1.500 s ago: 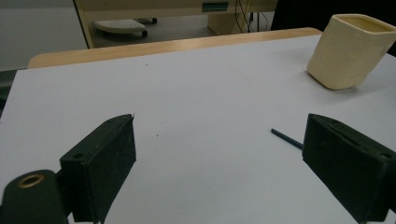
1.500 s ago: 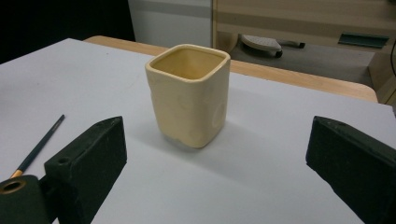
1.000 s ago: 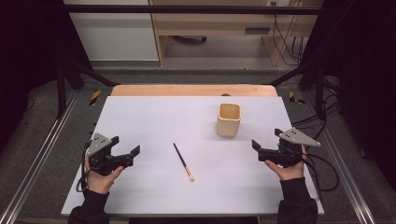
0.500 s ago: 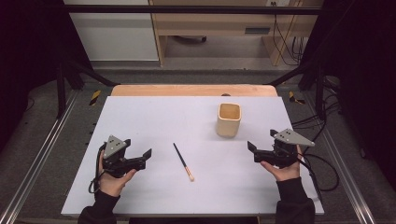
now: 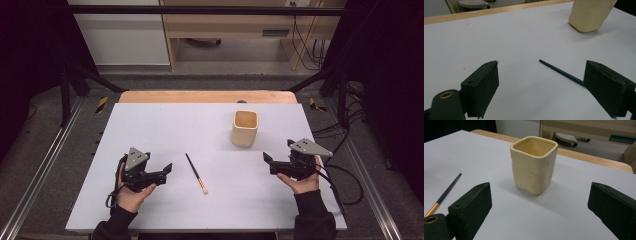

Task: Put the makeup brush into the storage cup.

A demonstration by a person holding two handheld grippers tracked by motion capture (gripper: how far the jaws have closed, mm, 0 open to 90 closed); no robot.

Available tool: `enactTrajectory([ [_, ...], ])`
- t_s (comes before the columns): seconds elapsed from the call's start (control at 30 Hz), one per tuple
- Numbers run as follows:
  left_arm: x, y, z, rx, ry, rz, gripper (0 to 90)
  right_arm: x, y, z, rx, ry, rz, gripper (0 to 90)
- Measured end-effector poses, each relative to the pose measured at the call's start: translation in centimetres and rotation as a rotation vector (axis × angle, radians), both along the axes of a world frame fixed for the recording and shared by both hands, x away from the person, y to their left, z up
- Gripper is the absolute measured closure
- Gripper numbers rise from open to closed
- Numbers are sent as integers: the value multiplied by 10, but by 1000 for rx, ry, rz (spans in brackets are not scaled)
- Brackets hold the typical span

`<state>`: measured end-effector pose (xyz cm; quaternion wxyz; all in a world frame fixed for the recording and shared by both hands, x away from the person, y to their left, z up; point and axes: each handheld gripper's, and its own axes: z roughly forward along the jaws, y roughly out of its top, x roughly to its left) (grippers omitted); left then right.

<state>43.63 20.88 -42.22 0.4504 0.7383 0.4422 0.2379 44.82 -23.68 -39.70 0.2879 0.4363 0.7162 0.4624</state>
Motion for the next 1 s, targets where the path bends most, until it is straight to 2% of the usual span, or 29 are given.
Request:
enactTrajectory([
  [0.43, 0, -23, -7, 30, 24, -20, 143, 1, 2, -2, -3, 10, -1, 57],
  [1.0, 8, -66, -23, 80, 79, -49, 193, 0, 4, -3, -4, 21, 2, 57],
])
